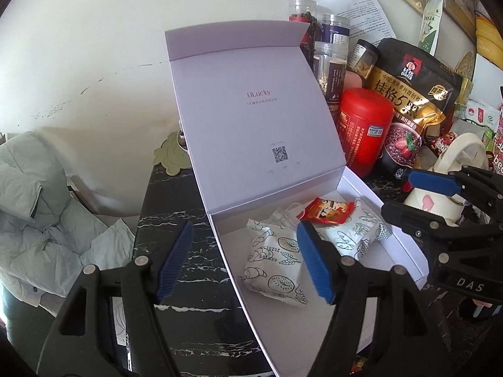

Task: Organize objects
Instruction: 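Withdraw both open grippers from the lavender box back over the table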

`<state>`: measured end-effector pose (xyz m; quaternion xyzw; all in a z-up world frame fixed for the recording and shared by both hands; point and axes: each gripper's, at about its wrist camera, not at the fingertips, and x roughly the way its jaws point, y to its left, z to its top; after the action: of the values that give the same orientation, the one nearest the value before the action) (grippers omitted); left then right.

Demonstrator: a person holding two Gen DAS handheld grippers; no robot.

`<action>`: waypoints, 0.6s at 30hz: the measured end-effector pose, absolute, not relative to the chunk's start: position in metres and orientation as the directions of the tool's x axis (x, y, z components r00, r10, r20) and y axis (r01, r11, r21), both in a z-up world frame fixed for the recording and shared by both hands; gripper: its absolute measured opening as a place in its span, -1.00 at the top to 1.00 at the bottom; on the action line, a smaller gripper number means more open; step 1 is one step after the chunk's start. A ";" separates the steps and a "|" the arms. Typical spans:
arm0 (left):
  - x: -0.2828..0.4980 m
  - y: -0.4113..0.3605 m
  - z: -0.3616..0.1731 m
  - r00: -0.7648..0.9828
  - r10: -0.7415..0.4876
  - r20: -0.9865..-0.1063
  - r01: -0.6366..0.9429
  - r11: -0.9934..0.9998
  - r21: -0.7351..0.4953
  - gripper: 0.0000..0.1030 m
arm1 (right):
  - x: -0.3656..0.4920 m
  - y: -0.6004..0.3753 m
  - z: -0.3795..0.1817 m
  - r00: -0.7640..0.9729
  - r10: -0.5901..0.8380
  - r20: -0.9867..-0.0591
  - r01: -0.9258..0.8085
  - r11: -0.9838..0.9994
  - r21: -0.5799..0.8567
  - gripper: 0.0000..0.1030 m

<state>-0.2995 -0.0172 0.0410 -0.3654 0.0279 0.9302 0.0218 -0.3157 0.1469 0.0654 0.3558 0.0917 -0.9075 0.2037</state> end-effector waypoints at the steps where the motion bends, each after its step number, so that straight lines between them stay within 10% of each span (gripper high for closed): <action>1: -0.296 -0.017 0.044 -0.735 0.020 -0.677 -0.060 -0.998 0.036 -0.33 | -0.312 0.148 0.068 -0.666 -0.308 -0.680 0.436 -0.900 -0.019 -0.14; 18: -0.245 -0.008 0.083 -0.779 0.009 -0.627 -0.053 -0.997 0.051 -0.55 | -0.264 0.162 0.102 -0.704 -0.316 -0.637 0.421 -0.907 -0.015 -0.32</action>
<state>-0.2454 -0.0082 0.0831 -0.3323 0.0331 0.9424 0.0165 -0.2636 0.1620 0.1024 0.3288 0.0797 -0.9195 0.2003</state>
